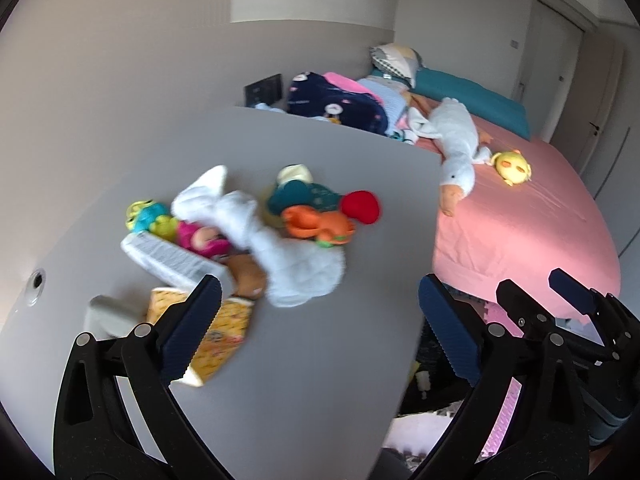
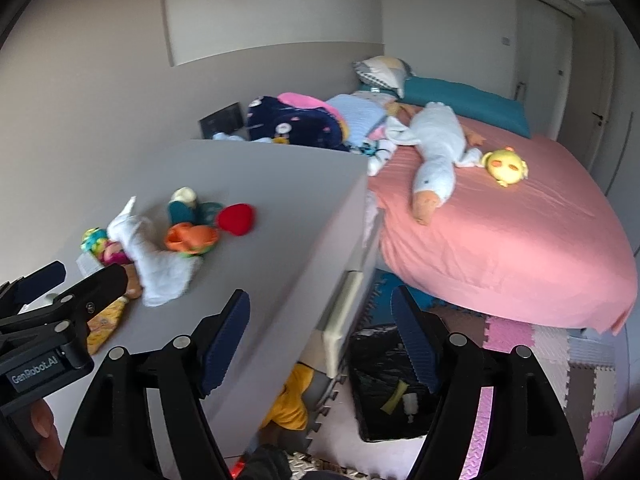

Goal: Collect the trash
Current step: 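Bring the right tool back over the table toward the yellow snack bag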

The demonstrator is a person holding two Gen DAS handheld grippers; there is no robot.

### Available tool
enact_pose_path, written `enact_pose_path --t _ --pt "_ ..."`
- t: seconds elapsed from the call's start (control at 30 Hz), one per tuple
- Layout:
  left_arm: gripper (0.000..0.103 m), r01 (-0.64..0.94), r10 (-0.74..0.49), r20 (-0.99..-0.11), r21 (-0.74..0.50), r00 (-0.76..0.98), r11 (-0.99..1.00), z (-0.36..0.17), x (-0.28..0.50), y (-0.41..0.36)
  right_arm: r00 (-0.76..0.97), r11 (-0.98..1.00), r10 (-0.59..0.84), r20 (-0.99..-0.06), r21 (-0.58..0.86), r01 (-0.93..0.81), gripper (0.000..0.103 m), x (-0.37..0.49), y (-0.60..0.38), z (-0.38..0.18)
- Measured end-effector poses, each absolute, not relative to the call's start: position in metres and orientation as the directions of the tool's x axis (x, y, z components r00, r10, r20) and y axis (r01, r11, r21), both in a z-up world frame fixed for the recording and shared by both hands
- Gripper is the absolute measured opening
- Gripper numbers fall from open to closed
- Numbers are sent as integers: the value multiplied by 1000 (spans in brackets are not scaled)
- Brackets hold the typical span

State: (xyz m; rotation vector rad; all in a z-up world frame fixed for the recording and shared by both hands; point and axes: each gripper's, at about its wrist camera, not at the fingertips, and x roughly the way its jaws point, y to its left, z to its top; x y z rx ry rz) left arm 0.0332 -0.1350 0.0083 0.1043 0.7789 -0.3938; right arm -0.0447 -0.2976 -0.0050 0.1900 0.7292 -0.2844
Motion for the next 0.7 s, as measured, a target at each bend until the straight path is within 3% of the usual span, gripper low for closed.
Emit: enact_pose_path --t 0.7 --pt "96 147 -129 -714 -36 688 988 -3 53 2 720 998 7 -694 47 36 74 -17 -167 -17"
